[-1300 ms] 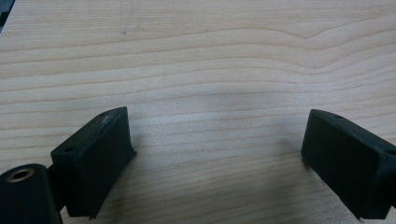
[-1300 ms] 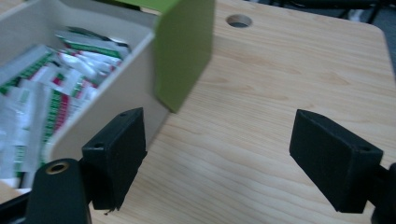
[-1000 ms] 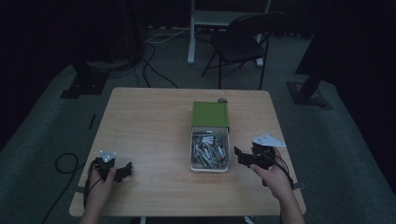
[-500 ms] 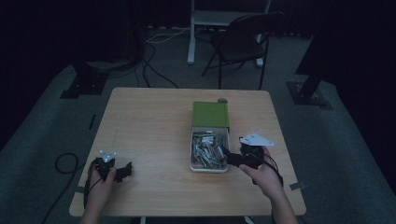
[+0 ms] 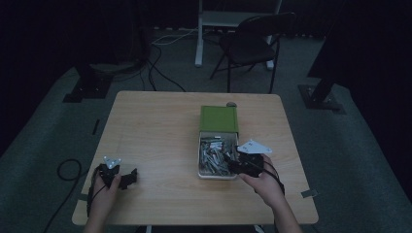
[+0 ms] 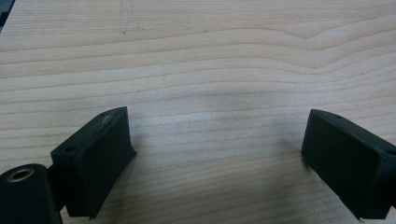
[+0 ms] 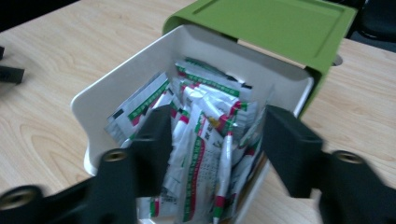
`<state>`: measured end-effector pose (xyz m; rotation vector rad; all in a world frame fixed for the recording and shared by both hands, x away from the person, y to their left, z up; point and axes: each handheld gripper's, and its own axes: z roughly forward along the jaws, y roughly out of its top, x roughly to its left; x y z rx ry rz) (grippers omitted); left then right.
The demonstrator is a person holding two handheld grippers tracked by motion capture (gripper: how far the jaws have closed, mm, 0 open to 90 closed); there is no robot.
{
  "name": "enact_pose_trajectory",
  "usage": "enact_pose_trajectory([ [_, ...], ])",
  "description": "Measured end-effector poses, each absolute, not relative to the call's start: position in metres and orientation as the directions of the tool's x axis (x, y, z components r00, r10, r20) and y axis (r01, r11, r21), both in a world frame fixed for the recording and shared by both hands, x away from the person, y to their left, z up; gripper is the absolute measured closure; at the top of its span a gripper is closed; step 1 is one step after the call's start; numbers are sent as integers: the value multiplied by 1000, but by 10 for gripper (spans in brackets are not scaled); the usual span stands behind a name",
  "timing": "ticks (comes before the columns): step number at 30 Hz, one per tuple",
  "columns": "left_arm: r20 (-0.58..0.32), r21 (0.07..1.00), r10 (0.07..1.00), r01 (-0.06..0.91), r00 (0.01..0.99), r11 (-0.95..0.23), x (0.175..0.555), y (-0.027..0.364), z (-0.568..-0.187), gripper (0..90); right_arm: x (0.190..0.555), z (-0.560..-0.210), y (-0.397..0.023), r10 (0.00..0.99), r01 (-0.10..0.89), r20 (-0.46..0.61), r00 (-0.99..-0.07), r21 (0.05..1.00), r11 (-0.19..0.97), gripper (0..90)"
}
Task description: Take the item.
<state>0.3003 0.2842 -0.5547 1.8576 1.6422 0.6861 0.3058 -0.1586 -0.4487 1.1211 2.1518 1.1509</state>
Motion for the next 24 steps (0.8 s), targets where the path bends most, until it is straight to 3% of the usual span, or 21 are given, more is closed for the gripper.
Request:
enact_pose_trajectory([
  [6,11,703,993,705,118,-92,300,284,-555,93,309,-461,-152,793,472,-2,-609,803,365,586],
  [14,11,703,993,705,118,-92,300,284,-555,92,310,-472,-141,799,470,-74,-597,775,423,705],
  [24,11,703,993,705,118,-92,300,284,-555,93,311,-482,-130,818,499,-123,-562,738,454,770],
])
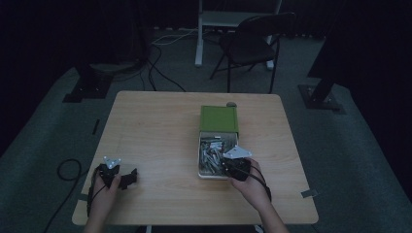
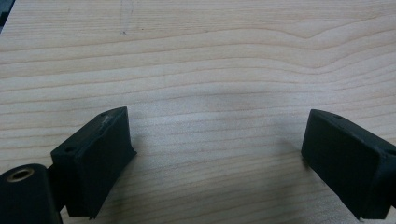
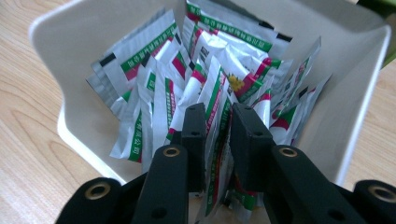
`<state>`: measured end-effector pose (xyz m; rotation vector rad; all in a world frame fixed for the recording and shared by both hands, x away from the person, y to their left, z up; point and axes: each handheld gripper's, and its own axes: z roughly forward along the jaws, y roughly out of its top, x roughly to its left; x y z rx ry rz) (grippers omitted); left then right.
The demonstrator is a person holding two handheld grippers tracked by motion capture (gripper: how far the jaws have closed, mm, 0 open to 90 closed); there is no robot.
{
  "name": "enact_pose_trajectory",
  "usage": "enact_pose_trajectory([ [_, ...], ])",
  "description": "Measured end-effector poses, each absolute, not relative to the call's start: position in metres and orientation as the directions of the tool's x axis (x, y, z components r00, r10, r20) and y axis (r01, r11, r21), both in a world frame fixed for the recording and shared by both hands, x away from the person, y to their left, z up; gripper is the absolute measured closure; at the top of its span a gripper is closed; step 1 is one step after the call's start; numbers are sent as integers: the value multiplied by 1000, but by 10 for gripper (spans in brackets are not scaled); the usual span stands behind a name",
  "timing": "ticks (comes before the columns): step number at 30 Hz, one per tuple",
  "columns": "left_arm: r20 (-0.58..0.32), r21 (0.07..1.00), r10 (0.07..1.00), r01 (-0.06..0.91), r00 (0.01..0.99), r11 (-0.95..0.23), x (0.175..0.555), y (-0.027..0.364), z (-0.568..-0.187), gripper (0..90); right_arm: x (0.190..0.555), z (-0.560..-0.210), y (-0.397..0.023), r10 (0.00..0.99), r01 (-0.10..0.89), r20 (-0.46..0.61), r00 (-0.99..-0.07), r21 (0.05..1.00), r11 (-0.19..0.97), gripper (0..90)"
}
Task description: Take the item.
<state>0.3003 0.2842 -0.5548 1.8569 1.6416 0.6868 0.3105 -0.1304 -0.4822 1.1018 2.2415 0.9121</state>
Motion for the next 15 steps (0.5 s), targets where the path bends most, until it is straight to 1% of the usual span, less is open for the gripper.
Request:
enact_pose_trajectory([
  [8,11,703,993,705,118,-91,300,284,-555,93,311,-487,-127,833,511,-162,-529,724,464,804],
  [9,11,703,993,705,118,-92,300,284,-555,93,311,-487,-126,832,506,-174,-527,722,472,821],
  [10,11,703,993,705,118,-91,300,284,-555,93,311,-487,-127,831,503,-183,-525,721,477,859],
  [15,11,703,993,705,118,-91,300,284,-555,93,312,-486,-131,836,515,-153,-527,725,457,888],
])
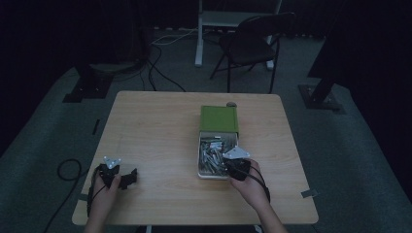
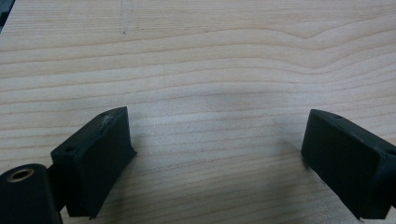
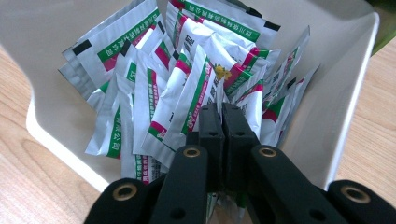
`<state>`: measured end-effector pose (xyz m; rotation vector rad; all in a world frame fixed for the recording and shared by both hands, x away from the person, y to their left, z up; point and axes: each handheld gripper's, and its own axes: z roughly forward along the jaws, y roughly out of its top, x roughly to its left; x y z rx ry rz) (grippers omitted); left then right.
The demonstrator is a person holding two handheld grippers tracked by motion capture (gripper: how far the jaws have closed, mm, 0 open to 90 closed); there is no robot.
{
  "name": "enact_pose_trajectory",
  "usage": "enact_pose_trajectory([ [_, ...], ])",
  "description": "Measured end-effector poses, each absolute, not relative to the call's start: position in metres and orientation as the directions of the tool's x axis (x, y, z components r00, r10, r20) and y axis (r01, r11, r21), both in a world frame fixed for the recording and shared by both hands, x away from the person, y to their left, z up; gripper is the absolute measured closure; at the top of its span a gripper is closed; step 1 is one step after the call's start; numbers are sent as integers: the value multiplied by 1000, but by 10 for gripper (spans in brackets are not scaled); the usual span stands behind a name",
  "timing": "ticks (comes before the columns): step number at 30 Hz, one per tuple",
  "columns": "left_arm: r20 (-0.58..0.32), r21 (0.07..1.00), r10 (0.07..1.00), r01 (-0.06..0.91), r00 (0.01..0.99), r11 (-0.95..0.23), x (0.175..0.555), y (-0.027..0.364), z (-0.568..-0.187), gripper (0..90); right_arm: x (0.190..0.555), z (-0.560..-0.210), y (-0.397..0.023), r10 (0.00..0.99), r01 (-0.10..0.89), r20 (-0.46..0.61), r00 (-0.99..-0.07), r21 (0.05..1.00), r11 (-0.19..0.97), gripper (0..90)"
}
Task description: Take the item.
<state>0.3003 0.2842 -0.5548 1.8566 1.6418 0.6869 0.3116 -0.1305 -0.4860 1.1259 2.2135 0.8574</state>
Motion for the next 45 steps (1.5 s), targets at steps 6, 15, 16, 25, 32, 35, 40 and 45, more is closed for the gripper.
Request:
enact_pose_trajectory([
  [6,11,703,993,705,118,-92,300,284,-555,93,312,-482,-133,840,514,-131,-527,738,437,895],
  [15,11,703,993,705,118,-92,300,284,-555,93,310,-469,-135,839,498,-107,-533,762,414,899],
  [16,11,703,993,705,118,-92,300,284,-555,93,310,-467,-135,840,499,-99,-533,766,406,899],
  [25,11,703,993,706,118,-92,300,284,-555,93,311,-451,-141,846,485,-41,-531,804,343,900],
  [32,12,702,993,706,119,-92,300,284,-555,93,311,-433,-142,843,449,-31,-537,836,317,900],
  [35,11,703,993,705,118,-92,300,284,-555,93,312,-426,-144,842,441,-15,-540,846,299,900],
  [40,11,702,993,706,118,-92,300,284,-555,93,312,-415,-151,848,417,-6,-530,869,267,900],
  [45,11,702,993,706,118,-92,300,284,-555,92,312,-405,-159,857,398,0,-515,886,239,900],
])
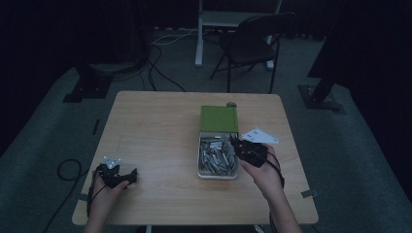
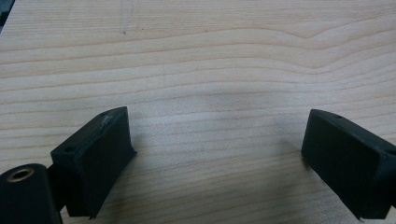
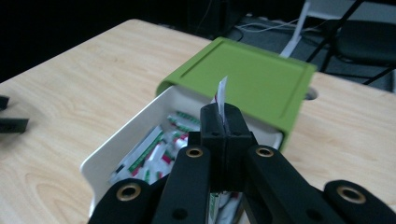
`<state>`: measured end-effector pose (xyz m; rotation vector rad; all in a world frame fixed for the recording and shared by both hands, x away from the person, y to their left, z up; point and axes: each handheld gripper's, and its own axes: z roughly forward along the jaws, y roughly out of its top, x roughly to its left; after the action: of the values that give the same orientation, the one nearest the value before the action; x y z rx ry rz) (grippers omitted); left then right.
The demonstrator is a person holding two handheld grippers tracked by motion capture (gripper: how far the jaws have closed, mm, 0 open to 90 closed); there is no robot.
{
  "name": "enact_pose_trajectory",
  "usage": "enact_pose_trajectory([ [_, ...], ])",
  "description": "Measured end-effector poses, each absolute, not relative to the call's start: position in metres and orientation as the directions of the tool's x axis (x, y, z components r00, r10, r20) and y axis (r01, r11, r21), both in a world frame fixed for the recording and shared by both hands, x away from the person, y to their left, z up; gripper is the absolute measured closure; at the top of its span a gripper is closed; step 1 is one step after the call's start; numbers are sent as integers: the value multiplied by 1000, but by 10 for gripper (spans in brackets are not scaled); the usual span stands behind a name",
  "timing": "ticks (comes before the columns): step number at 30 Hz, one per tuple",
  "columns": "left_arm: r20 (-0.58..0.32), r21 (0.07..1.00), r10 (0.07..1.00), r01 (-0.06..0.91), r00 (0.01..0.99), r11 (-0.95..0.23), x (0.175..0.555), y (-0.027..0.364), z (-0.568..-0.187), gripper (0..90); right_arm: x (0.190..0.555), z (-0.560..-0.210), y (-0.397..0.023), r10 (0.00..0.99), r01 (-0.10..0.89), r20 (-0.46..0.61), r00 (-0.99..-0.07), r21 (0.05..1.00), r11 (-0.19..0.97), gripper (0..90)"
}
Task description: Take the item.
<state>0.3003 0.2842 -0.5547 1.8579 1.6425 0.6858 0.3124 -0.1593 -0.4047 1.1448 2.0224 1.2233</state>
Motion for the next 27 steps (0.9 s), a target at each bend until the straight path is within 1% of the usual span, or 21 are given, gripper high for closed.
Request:
enact_pose_trajectory([
  [5,11,703,993,706,118,-92,300,284,-555,92,315,-391,-176,875,388,14,-484,900,200,900],
  [12,11,702,993,706,118,-92,300,284,-555,92,318,-387,-197,899,396,6,-438,899,187,900],
  [20,11,703,993,706,118,-92,300,284,-555,93,319,-391,-219,917,407,-7,-399,895,184,900],
  [24,11,703,993,705,118,-92,300,284,-555,93,320,-398,-231,927,413,-18,-374,892,183,900],
  [27,11,703,993,705,118,-92,300,284,-555,93,321,-406,-242,937,431,-6,-350,887,167,900],
])
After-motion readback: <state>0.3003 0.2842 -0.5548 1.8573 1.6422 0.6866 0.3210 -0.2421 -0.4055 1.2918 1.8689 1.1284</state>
